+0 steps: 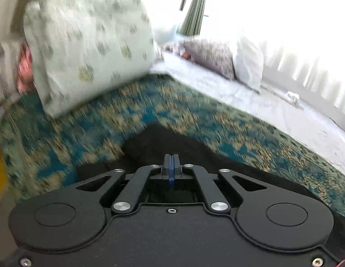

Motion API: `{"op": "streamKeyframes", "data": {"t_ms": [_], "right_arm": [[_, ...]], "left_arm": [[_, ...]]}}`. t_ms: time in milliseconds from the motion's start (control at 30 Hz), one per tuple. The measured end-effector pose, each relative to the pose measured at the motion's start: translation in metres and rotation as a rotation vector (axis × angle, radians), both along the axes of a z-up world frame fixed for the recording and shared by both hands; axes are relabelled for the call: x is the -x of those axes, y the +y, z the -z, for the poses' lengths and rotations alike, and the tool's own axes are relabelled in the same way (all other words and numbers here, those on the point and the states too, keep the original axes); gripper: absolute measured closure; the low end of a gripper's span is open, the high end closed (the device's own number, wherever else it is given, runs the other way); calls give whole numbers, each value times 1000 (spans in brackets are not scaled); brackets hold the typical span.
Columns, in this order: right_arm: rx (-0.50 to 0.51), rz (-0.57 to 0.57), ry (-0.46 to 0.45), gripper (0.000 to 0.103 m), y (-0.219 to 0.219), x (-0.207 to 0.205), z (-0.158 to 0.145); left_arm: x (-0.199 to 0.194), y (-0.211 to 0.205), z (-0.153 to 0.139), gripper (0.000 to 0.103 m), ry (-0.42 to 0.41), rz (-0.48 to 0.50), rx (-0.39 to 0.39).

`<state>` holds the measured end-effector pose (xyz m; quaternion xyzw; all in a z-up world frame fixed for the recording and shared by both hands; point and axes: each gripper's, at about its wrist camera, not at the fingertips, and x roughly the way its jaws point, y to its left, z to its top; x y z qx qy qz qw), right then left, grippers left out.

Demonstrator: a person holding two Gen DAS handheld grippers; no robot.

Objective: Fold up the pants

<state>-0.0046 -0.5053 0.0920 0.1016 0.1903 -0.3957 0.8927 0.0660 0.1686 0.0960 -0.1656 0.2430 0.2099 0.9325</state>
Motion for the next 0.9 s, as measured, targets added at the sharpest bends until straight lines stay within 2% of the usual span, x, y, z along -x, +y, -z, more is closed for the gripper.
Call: {"op": "streamKeyframes", "data": {"t_ms": [67, 133, 200, 300, 367, 400, 433, 500, 533, 633, 733, 867, 900], "right_arm": [[-34, 26, -1, 98, -5, 23, 6], [-95, 50, 16, 98, -18, 39, 19], [-154, 71, 41, 98, -26, 49, 39], [-215, 95, 47, 98, -31, 57, 62], [-211, 105, 35, 99, -27, 60, 70], [-193, 109, 40, 98, -24, 59, 71], [-177, 113, 49, 98, -20, 55, 72], [-158, 119, 60, 98, -14, 53, 73], [-152, 124, 61, 98, -12, 54, 73], [-131, 131, 64, 98, -9, 54, 75], [-108, 124, 81, 98, -9, 52, 74], [-132, 124, 68, 97, -13, 52, 69], [-145, 126, 58, 98, -15, 53, 67]], "left_arm": [[8, 3, 3, 102, 12, 32, -2], [11, 4, 12, 102, 56, 89, 36], [12, 5, 27, 99, 93, 149, 96], [10, 5, 43, 89, 119, 211, 222], [8, 4, 48, 75, 112, 237, 241], [7, 2, 50, 61, 113, 244, 236], [5, 1, 52, 53, 111, 251, 230], [-1, 0, 54, 46, 96, 268, 222], [-6, 0, 55, 38, 89, 265, 224], [-23, 8, 64, 26, 89, 219, 238], [-43, 17, 74, 22, 97, 166, 244], [-65, 25, 77, 19, 77, 124, 269], [-69, 26, 77, 29, 82, 107, 272]]}}
